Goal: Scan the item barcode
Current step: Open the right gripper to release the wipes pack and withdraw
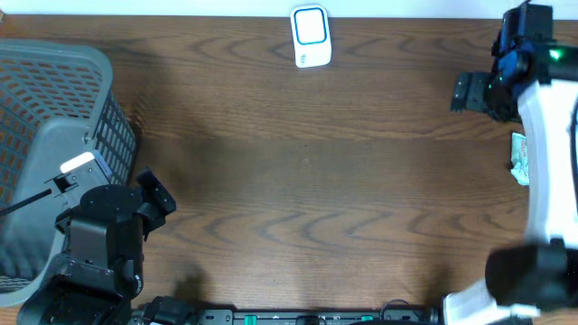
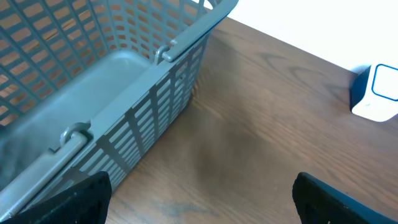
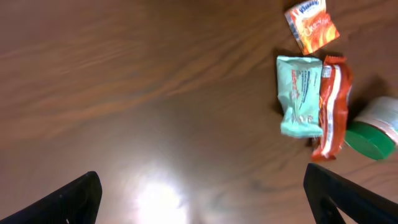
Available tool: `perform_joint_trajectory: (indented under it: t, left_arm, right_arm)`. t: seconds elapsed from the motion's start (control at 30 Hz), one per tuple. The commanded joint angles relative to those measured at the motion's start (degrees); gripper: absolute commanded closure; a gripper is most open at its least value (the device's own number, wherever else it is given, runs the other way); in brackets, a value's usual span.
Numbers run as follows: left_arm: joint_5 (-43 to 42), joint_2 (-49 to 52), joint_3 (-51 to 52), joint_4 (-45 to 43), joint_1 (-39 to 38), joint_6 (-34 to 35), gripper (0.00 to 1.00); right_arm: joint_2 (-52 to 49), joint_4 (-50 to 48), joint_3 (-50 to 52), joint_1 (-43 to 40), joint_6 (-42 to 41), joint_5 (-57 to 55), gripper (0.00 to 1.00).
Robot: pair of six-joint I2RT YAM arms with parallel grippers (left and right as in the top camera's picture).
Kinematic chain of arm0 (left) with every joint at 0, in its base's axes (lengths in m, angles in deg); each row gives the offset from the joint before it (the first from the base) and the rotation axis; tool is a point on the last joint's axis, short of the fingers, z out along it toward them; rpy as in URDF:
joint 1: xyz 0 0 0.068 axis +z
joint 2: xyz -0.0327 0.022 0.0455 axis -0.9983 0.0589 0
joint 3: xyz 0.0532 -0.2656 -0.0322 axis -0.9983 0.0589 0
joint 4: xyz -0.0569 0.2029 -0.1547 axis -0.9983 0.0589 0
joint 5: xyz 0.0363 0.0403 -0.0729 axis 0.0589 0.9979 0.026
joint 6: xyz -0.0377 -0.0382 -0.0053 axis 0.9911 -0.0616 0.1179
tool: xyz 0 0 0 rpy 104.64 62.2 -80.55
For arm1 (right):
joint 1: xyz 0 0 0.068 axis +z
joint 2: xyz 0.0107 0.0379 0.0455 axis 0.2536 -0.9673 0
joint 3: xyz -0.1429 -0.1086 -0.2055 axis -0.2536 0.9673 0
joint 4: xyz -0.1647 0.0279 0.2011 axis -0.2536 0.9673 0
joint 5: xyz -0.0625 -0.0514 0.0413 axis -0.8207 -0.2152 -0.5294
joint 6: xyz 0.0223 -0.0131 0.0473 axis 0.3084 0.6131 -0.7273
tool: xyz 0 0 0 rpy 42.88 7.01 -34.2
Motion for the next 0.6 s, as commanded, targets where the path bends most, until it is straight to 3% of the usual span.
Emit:
perform_joint_trajectory:
  t: [0.0,0.3,0.4,0.57]
  left_arm:
    - [0.7,-0.1,0.1,0.0,0.3,0.1,0.07]
    - [0.7,-0.1,0.1,0.0,0.3,0.1,0.07]
    - [0.7,-0.1,0.1,0.0,0.3,0.1,0.07]
    - [0.7,-0.1,0.1,0.0,0.3,0.1,0.07]
  right_arm:
    - [8.2,5.2,-0.5,2.4,1.3,1.2,0.01]
    - [23.0,14.1,-0.5,2.8,1.5,0.4,0.01]
    - [27.4,21.3,-0.5,2.8,1.2,-0.1,0.01]
    - [37.5,22.1,-0.1,2.8,-0.3,2.6,0.01]
